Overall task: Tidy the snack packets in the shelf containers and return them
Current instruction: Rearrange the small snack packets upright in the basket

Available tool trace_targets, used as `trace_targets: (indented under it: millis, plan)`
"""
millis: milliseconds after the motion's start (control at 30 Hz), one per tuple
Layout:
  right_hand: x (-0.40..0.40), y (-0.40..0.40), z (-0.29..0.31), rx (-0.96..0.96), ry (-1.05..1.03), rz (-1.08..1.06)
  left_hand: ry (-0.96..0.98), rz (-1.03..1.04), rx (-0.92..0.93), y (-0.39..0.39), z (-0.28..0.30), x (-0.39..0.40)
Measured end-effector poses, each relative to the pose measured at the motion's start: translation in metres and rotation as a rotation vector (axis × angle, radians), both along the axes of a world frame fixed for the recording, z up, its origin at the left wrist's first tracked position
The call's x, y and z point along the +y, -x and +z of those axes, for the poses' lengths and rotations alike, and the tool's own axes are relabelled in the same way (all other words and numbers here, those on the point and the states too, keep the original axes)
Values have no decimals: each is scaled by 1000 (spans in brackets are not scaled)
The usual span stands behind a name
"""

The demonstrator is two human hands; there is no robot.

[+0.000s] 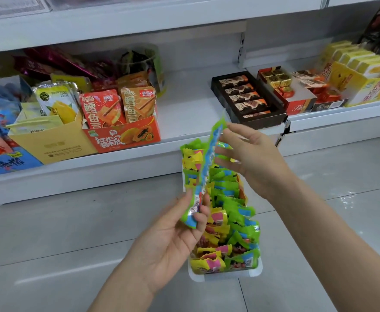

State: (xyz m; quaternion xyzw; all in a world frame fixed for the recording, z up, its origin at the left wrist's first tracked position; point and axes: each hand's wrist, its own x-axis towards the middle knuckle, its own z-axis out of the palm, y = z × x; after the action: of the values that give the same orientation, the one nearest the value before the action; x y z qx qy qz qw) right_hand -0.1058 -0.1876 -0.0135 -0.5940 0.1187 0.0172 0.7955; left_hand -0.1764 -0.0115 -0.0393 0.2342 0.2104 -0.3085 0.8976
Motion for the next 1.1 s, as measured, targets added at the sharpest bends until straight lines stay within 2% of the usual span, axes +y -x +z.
trace_targets:
  millis: [133,200,267,400,567,700,800,867,933,1033,1100]
  plan:
    - [3,5,-2,163,-261,165,-642,53,-286,4,-4,-9]
    - [4,6,-2,158,-284,207,-821,105,-377,7,-8,-11]
    - [5,5,-4,103,-200,204,-909,151,-461,8,-12,-11]
    - [2,1,-5,71,-131,128,-862,112,-602,15,-18,-11]
    - [-1,1,-11,62,-152,110,-829,110,-644,18,-22,-10]
    - [0,0,-12,53,-181,103,-818,116,-630,17,-23,-7]
    - [-1,-1,-12,62,-217,96,-713,111,-538,15,-23,-4]
    - [0,-1,-12,76,-262,94,-607,50,-454,14,-22,-3]
    - [3,-1,-12,96,-312,107,-534,-57,-450,14,-21,-2]
    - [11,0,-11,122,-364,122,-573,-52,-454,15,-21,-4]
    - [13,1,-12,110,-234,103,-701,9,-503,13,-23,-3]
